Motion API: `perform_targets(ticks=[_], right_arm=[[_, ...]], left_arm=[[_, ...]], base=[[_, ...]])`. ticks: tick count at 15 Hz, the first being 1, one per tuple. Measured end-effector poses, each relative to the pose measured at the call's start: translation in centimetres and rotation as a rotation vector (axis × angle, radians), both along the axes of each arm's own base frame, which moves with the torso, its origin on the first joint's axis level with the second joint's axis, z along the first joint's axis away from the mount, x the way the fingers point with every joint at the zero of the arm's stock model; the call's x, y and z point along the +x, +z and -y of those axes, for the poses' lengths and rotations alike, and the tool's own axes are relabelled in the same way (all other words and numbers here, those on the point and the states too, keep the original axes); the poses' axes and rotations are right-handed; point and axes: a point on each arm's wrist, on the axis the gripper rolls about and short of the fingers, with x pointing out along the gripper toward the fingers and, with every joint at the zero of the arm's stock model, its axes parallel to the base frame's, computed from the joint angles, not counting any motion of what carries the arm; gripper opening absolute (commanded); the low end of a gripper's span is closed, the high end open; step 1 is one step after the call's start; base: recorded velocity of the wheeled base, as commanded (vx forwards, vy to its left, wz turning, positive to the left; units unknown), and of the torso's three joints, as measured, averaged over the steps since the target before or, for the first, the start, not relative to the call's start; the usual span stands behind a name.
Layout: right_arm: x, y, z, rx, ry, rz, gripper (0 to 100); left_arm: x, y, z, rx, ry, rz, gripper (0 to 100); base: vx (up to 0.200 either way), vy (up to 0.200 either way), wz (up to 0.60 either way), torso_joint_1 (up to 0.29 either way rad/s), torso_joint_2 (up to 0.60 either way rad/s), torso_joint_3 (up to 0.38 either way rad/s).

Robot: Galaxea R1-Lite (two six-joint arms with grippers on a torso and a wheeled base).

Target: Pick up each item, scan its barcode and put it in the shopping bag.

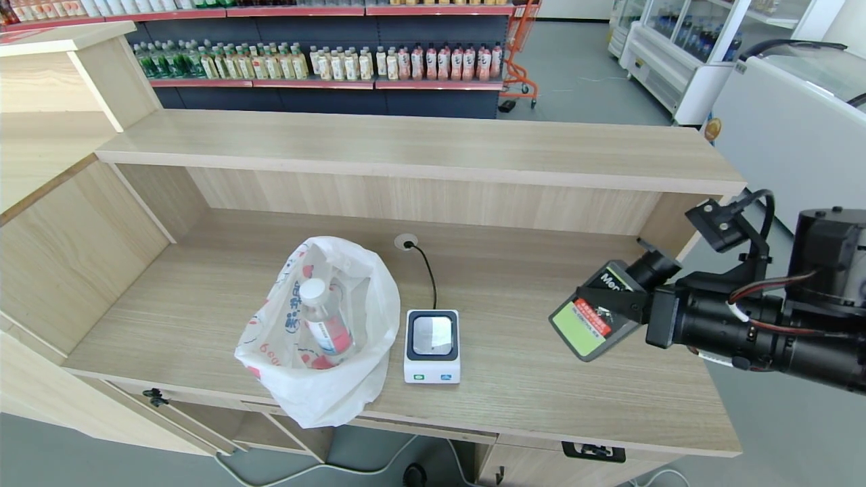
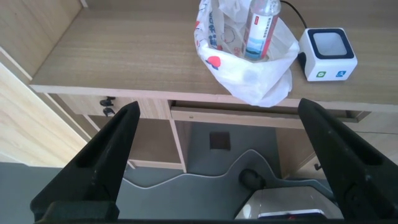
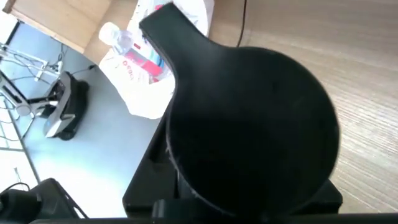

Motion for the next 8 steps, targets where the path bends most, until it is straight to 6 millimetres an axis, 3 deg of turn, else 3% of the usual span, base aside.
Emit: perform_targets(ticks=[7,8], right_arm=[[0.9,-0.9,-1.4,0.01,0.088,-0.01,0],[1.0,-0.9,-1.6,0.01,0.094,-0.011,0]], left_arm=[[0.0,0.0,0.0,0.0,0.0,0.0,100],[0.0,0.0,0.0,0.0,0.0,0.0,100]], base=[[0.0,0.0,0.0,0.0,0.0,0.0],[0.0,0.2,0.0,-0.002,0.0,-0.002]])
